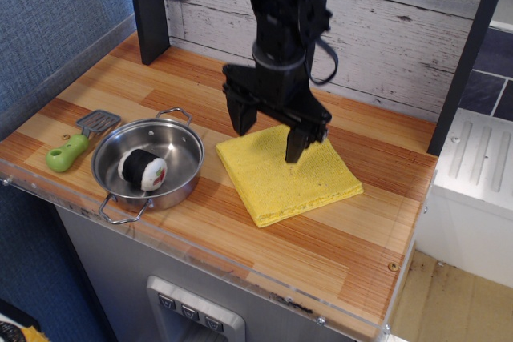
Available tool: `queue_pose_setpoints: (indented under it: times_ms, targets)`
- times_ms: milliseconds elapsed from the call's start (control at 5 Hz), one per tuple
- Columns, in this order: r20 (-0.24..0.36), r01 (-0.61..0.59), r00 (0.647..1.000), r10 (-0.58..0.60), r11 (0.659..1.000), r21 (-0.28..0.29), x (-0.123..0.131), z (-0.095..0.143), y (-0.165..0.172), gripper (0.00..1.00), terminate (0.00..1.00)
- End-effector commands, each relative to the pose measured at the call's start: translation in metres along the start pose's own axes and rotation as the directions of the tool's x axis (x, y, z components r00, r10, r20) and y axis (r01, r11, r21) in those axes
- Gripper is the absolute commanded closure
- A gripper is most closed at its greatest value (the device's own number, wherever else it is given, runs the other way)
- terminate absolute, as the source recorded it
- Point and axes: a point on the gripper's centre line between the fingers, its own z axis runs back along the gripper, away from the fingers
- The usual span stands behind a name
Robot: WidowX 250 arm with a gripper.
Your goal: Put the cloth to the top left of the pot.
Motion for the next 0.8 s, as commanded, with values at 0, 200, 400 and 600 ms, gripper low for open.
queue_pose_setpoints:
  times_ms: [0,200,400,600]
  targets:
    - [0.033,0.105,0.994,-0.104,0.994,-0.033,0.012,-0.006,-0.009,0.00,0.00]
    - [0.026,0.105,0.994,-0.104,0.994,-0.041,0.011,-0.009,-0.007,0.00,0.00]
    - [0.039,0.069,0.997,-0.069,0.997,-0.018,0.011,-0.012,0.004,0.00,0.00]
    - [0.033,0.042,0.999,-0.042,0.999,-0.011,0.014,-0.012,0.015,0.00,0.00]
